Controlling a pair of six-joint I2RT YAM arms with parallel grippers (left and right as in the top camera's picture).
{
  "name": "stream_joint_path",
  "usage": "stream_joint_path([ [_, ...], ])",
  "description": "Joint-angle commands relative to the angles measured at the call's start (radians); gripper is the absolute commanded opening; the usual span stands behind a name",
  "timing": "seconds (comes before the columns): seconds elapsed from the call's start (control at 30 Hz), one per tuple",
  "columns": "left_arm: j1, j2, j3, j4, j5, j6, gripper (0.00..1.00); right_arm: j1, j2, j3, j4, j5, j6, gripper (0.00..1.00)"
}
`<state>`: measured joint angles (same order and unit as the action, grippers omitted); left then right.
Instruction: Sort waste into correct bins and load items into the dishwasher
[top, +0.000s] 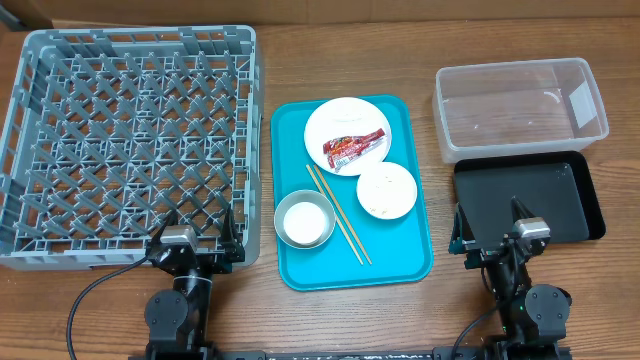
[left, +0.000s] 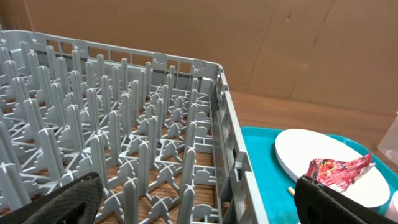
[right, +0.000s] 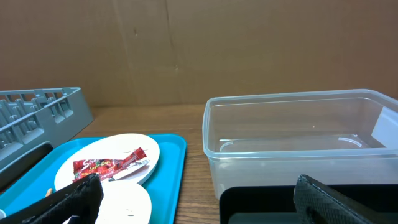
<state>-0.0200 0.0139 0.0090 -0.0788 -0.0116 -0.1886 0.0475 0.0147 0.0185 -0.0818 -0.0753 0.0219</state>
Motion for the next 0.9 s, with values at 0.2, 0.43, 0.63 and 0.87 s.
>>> stream_joint_path([
  [0.2,-0.007,-0.008,-0.003,0.001,0.008,-0.01,1.0,0.006,-0.011,-0.01,0.005,-0.005,0.004,1.0],
  [0.43,-0.007,-0.008,-0.003,0.001,0.01,-0.01,1.0,0.006,-0.011,-0.01,0.005,-0.013,0.008,1.0],
  [0.63,-0.007,-0.008,0.017,-0.022,0.008,-0.018,1.0,0.006,-0.011,-0.01,0.005,-0.012,0.086,1.0],
  [0.87,-0.006,0.009,0.206,-0.243,-0.027,-0.017,1.0,0.006,0.032,0.101,-0.083,-0.013,0.163,1.0],
])
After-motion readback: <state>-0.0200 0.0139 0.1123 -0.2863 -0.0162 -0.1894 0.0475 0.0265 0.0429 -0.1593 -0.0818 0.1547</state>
